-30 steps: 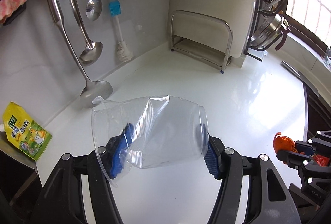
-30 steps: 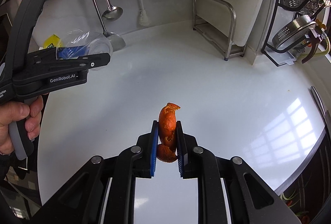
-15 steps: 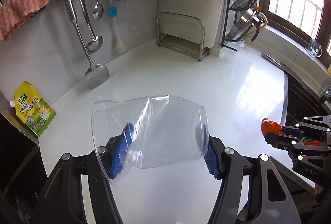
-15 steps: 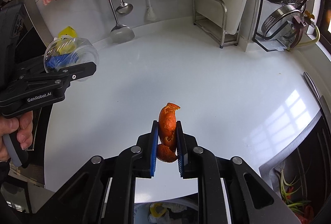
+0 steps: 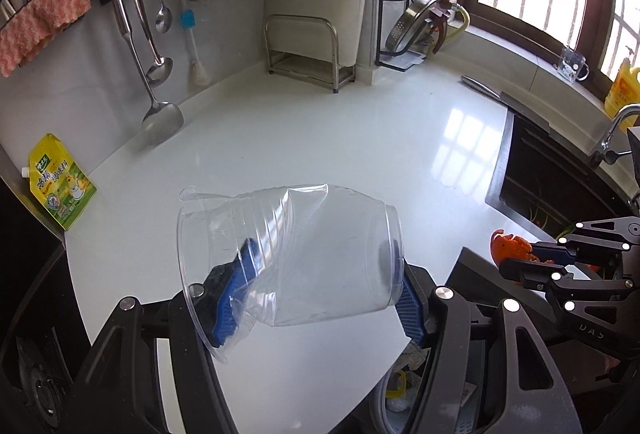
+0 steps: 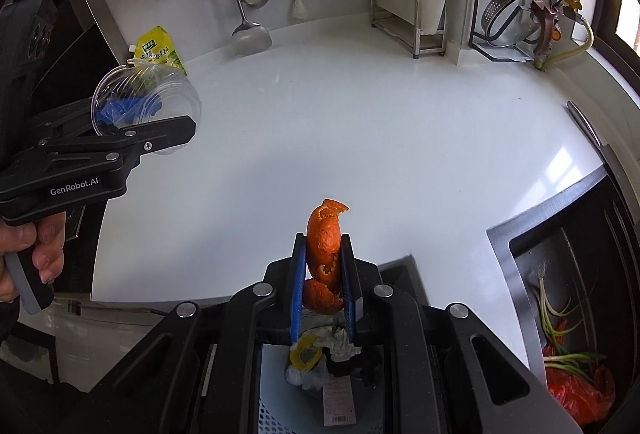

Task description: Collect trash

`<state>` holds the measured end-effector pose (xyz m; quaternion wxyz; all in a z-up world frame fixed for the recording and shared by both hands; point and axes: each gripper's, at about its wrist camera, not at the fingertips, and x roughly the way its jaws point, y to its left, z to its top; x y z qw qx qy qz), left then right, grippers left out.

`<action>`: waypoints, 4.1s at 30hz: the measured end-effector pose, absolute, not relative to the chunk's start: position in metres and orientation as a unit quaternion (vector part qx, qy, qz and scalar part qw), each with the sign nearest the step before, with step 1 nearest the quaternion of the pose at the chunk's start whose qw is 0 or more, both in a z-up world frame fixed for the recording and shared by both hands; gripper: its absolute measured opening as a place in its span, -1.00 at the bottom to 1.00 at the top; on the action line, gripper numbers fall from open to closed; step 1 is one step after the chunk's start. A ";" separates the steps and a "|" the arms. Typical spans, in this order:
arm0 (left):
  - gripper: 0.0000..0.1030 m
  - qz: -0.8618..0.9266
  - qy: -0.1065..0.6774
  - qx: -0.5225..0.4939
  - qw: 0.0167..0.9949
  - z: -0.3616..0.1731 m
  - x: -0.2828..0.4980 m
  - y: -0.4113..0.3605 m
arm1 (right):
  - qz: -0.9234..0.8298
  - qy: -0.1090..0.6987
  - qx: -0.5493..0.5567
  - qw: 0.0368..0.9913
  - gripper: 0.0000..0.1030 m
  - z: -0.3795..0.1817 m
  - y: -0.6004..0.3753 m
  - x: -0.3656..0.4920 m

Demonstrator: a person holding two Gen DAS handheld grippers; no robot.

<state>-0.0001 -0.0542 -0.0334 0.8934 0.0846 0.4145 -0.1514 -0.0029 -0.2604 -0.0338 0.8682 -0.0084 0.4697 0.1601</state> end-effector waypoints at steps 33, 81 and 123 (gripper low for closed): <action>0.20 -0.251 0.525 0.115 0.805 -0.147 -0.104 -0.145 | 0.133 0.576 0.017 0.806 -0.69 -0.133 -0.303 -0.126; 0.87 -0.270 0.576 0.150 0.757 -0.216 -0.086 -0.160 | 0.109 0.631 0.012 0.768 0.20 -0.199 -0.296 -0.104; 0.87 -0.227 0.528 0.107 0.811 -0.121 -0.088 -0.122 | 0.110 0.588 0.022 0.801 0.23 -0.137 -0.294 -0.117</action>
